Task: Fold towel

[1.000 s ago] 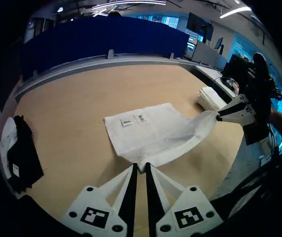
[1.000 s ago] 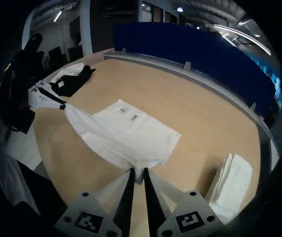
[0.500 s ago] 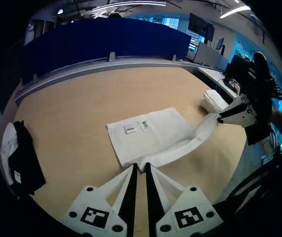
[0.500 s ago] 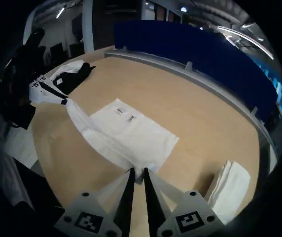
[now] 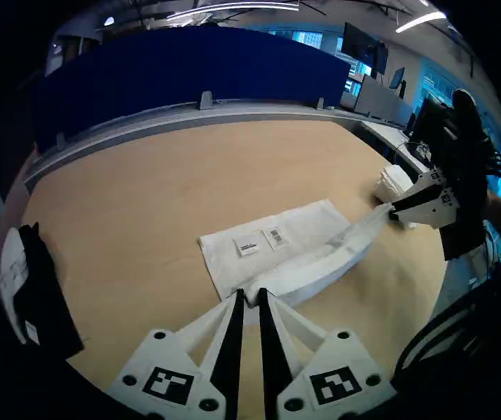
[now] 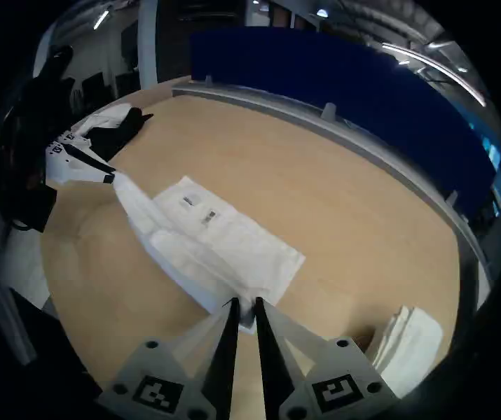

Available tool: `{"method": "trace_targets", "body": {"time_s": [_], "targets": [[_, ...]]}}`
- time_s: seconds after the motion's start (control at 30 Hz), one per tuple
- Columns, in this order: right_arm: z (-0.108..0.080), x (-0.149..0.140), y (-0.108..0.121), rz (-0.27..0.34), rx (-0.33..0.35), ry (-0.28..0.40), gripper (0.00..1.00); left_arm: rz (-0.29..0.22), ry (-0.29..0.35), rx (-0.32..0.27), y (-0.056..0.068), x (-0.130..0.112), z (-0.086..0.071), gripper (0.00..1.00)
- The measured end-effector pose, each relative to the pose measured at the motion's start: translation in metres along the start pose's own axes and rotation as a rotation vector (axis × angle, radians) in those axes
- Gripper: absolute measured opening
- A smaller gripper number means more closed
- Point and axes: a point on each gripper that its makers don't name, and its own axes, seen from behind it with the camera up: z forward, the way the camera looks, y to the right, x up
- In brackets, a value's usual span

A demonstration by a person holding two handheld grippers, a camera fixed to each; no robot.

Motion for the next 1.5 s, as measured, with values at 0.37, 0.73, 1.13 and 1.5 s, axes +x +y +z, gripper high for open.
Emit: {"method": "trace_targets", "body": {"time_s": [0.37,0.73,1.13,1.5], "targets": [[0.028,0.001,0.011,0.041,-0.006,-0.017,0.17,0.001,-0.02,0.013,-0.017,0.0,0.031,0.15],[0.042,-0.006,0.013,0.057,-0.006,-0.04,0.17,0.005,-0.03,0.014,-0.023,-0.002,0.047,0.15],[0.065,-0.011,0.022,0.073,-0.02,-0.061,0.17,0.024,-0.045,0.02,-0.03,-0.007,0.069,0.15],[0.089,-0.012,0.035,0.089,-0.056,-0.061,0.27,0.043,-0.039,0.066,-0.044,-0.005,0.095,0.16]]}}
